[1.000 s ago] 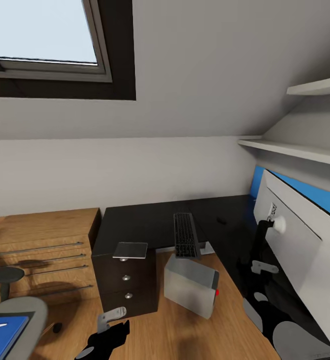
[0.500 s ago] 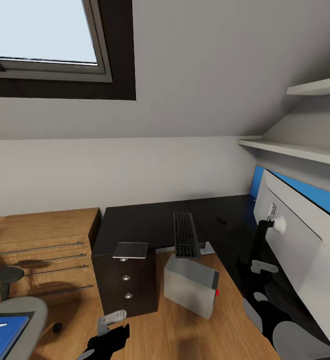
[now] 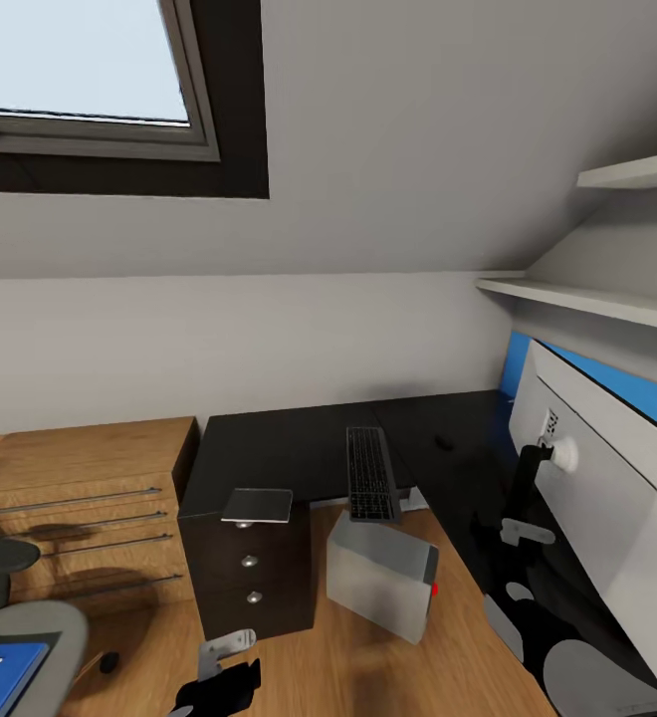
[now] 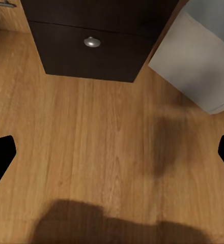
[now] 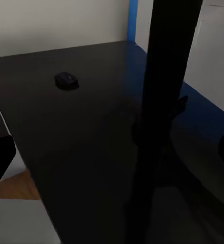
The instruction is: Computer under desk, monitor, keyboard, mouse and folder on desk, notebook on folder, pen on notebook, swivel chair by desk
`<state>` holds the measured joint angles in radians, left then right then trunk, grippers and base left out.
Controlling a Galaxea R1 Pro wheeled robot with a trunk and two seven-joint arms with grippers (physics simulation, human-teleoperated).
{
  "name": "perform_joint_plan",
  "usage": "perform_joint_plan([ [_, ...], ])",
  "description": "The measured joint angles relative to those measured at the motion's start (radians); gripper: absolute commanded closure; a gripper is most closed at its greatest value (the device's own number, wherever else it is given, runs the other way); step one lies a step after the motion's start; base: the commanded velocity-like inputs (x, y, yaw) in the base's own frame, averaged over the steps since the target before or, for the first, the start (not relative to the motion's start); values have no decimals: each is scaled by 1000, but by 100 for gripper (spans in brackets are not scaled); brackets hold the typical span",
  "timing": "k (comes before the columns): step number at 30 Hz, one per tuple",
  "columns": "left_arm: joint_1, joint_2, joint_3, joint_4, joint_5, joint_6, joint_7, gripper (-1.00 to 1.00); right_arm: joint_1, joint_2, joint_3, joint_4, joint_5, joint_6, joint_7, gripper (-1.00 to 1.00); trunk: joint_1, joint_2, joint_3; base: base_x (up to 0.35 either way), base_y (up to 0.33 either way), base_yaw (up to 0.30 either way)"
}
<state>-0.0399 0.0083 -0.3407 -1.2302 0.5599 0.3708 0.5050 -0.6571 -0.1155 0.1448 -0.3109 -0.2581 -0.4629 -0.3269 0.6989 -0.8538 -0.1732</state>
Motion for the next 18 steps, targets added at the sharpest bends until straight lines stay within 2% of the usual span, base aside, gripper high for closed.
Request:
perform_joint_plan([
  [11,0,0,-1,15,-1,-1,0,-100,0,0,-1,5,0,0,0,-100,0,0,0,228,0,0],
  [18,0,0,-2,18,-1,0,0,-100,0,0,-1,6,0,0,0,-100,0,0,0,69,0,0],
])
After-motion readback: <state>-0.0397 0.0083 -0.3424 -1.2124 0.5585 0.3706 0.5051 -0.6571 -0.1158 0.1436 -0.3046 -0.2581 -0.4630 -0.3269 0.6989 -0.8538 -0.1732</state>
